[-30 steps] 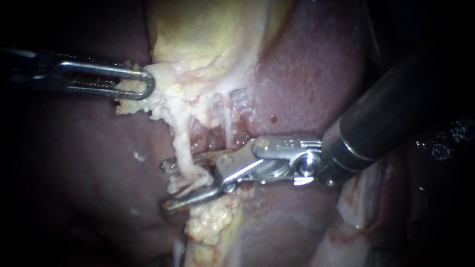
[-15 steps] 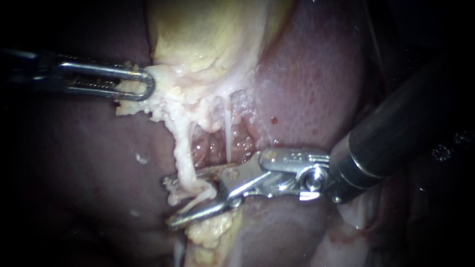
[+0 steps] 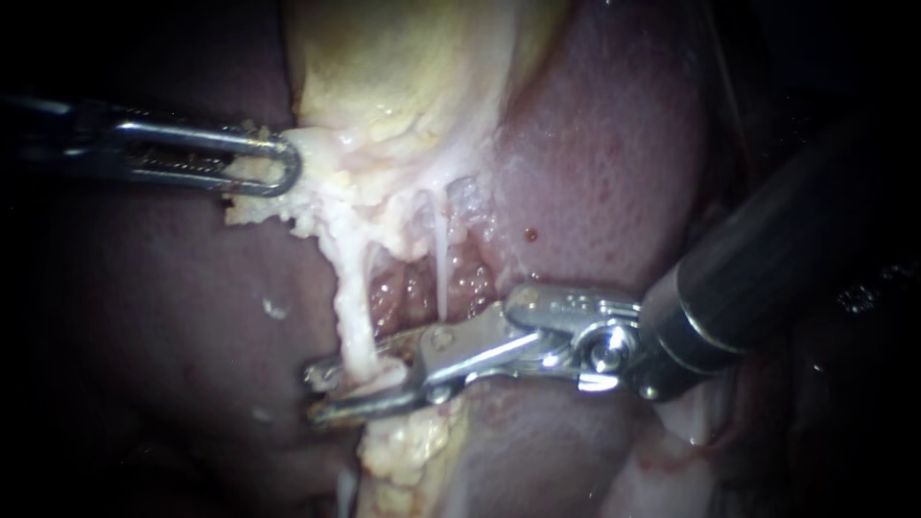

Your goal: Clipping second clip left tube

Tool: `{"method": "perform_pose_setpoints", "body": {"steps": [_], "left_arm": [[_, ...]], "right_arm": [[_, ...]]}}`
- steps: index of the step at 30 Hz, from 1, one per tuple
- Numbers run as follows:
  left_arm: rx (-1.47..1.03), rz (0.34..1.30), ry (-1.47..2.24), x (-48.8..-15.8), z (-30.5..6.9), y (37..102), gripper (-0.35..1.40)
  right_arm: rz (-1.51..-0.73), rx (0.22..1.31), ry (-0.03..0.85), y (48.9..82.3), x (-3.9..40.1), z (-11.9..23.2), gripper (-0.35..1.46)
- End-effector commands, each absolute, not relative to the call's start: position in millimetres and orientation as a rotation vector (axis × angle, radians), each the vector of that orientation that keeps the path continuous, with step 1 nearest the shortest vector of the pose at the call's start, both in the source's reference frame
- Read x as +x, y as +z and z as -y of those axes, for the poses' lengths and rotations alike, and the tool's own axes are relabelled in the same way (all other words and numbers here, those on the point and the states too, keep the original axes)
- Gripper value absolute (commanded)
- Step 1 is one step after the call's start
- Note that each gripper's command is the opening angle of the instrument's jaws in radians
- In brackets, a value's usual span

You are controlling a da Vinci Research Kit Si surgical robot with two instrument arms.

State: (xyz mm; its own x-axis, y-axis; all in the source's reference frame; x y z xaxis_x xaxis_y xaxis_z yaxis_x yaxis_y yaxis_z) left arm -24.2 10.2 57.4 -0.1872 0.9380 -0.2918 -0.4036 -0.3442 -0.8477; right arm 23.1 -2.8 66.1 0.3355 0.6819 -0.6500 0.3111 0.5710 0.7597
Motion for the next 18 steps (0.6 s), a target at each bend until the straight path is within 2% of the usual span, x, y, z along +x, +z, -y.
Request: {"method": "perform_pose_setpoints", "body": {"steps": [1, 2, 6, 17, 18], "left_arm": [[-1.032, 0.773, 1.716, -24.2, -10.2, 57.5, -0.35], [-1.032, 0.773, 1.716, -24.2, -10.2, 57.5, -0.35], [-1.032, 0.773, 1.716, -24.2, -10.3, 57.5, -0.35], [-1.032, 0.772, 1.716, -24.3, -10.3, 57.6, -0.35], [-1.032, 0.772, 1.716, -24.3, -10.3, 57.6, -0.35]], "right_arm": [[-1.250, 0.999, 0.307, 66.2, 23.0, 2.8, -0.28], [-1.250, 1.000, 0.307, 66.2, 22.9, 2.8, -0.35], [-1.234, 1.035, 0.341, 66.1, 22.5, 2.9, -0.35], [-1.225, 1.032, 0.339, 66.3, 22.6, 2.9, -0.35], [-1.225, 1.031, 0.340, 66.5, 22.7, 2.8, -0.23]]}}
